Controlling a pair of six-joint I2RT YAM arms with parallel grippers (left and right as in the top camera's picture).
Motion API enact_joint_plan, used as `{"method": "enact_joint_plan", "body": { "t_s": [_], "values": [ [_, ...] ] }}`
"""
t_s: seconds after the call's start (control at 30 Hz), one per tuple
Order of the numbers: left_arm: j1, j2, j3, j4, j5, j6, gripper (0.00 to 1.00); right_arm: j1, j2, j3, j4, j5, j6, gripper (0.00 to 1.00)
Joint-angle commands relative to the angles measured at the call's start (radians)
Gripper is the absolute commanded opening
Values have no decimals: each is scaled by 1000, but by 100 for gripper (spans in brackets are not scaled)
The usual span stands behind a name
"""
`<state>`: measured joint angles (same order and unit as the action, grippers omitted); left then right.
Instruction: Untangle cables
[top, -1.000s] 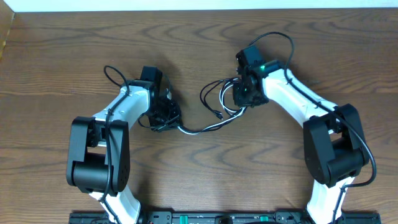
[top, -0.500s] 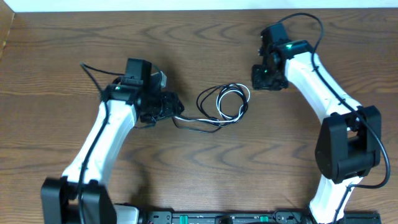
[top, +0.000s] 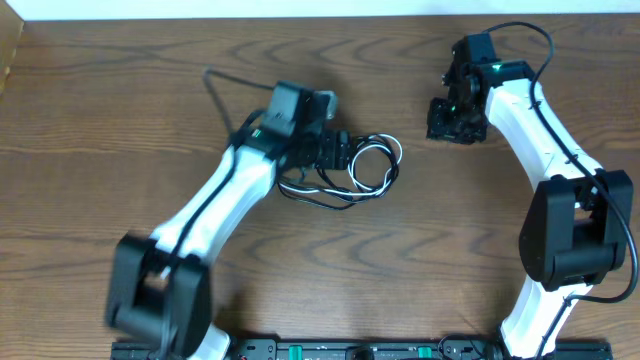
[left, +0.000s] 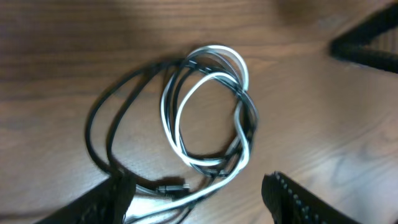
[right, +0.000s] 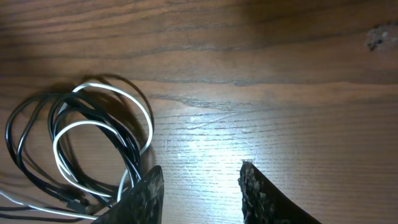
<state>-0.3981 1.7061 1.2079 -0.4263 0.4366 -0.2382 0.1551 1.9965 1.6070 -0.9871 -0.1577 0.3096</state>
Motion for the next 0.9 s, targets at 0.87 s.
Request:
{"method": "enact_joint_plan", "body": {
  "t_s": [0.87],
  "values": [
    [-121, 460, 263, -138, -121, -77, 47, 16, -18, 6, -9, -13, -38, 38]
  ]
}}
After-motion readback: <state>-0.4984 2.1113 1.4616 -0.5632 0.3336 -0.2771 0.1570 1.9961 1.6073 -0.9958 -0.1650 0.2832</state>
